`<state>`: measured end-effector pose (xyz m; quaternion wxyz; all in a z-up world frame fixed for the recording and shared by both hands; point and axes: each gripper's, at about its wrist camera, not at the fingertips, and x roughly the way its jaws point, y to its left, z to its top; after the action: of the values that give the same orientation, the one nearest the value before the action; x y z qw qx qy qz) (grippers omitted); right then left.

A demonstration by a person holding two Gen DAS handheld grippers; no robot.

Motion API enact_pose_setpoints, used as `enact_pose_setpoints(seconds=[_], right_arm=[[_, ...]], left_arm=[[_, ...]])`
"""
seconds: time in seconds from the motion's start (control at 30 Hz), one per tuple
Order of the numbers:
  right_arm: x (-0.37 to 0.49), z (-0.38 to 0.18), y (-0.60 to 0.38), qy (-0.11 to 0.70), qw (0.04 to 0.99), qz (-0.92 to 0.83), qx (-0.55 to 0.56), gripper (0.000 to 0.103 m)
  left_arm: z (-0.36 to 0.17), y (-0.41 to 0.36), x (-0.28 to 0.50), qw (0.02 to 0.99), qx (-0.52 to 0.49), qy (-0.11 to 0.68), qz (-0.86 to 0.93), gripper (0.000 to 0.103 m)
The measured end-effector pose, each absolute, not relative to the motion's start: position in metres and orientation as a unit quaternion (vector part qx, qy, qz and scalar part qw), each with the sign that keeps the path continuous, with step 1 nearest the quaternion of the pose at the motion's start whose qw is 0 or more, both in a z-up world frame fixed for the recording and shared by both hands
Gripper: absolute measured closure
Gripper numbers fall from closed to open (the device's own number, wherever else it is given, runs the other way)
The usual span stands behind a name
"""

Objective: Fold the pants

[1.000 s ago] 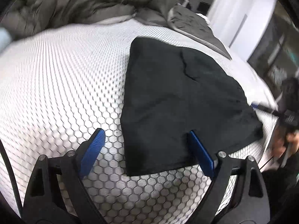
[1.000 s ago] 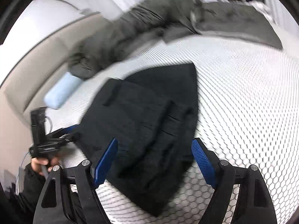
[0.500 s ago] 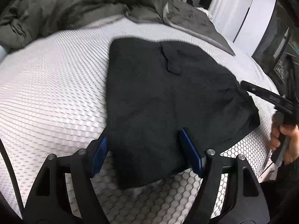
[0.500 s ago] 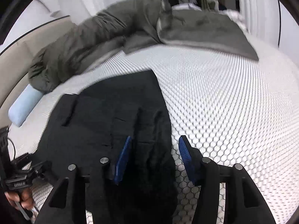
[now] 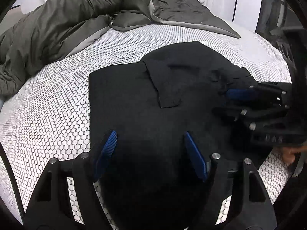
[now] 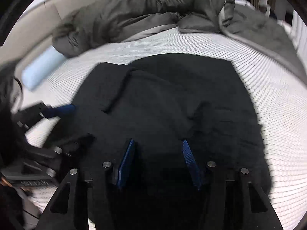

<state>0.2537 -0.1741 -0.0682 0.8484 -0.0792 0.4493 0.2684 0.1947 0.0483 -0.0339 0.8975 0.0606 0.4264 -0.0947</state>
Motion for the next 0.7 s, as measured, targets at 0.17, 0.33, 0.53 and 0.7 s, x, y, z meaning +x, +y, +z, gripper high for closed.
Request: enact_pose_setpoints(seconds=[0.17, 0.33, 0.53, 0.7], right_arm=[[0.244, -0.071, -0.185, 0.419, 0.863, 0.25, -0.132, 0.073], [0.243, -0.071, -0.208, 0.414, 0.869, 0.257, -0.093, 0.069], [0.23, -0.047, -0.239, 0.384, 0.892, 0.237, -0.038, 0.045], [0.216, -0.06, -0.27, 0.419, 0.873, 0.249, -0.035, 0.052]], left_arm=[[-0.037, 0.06, 0.186, 0.895, 0.074, 0.432, -0.081, 0.023], [-0.027, 0.071, 0.169, 0.901, 0.055, 0.425, -0.065, 0.024], [-0.029, 0.079, 0.128, 0.903, 0.016, 0.424, -0.073, 0.023], [-0.046, 0.075, 0.108, 0.901, 0.031, 0.424, -0.085, 0.019]])
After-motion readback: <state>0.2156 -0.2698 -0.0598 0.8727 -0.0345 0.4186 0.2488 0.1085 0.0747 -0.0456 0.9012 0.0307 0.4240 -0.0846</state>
